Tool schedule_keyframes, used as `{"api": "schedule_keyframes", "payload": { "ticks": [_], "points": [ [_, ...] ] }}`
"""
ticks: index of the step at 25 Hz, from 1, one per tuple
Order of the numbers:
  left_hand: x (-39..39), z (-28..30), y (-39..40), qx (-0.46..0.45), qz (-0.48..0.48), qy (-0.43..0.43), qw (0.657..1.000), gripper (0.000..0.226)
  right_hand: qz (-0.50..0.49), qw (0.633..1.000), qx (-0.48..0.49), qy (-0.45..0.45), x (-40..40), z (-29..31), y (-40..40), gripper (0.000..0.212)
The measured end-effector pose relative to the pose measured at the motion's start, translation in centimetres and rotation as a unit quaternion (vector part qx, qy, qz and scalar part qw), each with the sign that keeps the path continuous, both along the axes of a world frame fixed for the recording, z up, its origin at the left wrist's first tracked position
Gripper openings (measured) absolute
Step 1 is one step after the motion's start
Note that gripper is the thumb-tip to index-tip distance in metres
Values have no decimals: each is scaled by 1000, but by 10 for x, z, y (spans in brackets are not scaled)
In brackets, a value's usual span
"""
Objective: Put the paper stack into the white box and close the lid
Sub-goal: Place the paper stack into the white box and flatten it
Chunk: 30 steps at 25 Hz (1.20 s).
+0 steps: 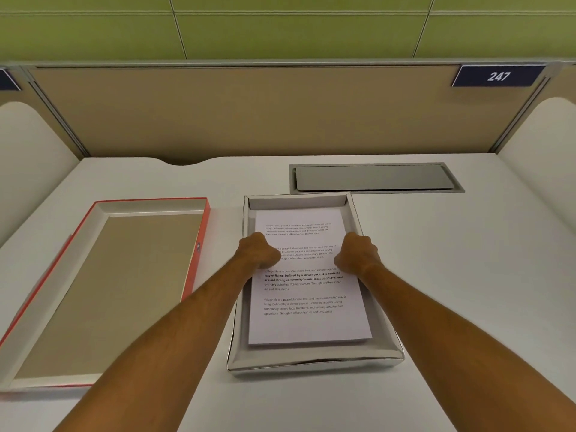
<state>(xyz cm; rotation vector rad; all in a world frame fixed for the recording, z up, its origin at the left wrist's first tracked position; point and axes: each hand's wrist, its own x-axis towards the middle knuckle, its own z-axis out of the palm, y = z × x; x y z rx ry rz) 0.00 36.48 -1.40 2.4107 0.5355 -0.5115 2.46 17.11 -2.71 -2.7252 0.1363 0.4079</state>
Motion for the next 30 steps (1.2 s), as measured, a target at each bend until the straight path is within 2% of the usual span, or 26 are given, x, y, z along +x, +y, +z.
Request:
{"api": "schedule_keyframes", "payload": {
  "ticks": [2,4,7,9,11,13,16,21,30],
  "points": [
    [-6,4,0,-16,8,-11,1000,29,30,1000,4,9,-4,2,-4,19],
    [-15,7,-1,-24,14,-25,999,42,73,997,17,20,-13,3,-10,31],
    [-41,1,-5,2,-66,-31,997,87,145,987,45,48,-33,4,-24,64],
    [-65,-9,-10,22,-126,-5,992,115,197,975,52,90,-49,6,-31,93],
    [-88,-16,-14,45,-156,26,986,130,238,961,19,137,-64,4,-36,117],
    [-102,-21,-17,51,-149,41,987,135,269,948,-30,165,-77,0,-41,128],
    [-113,-26,-20,54,-136,38,989,133,292,941,-59,162,-88,-3,-43,130],
    [-117,-30,-28,94,-125,29,987,120,317,940,-82,97,-92,-8,-43,123],
    [-115,-29,-27,91,-112,23,989,118,301,945,-77,99,-88,-14,-43,121]
  ]
}}
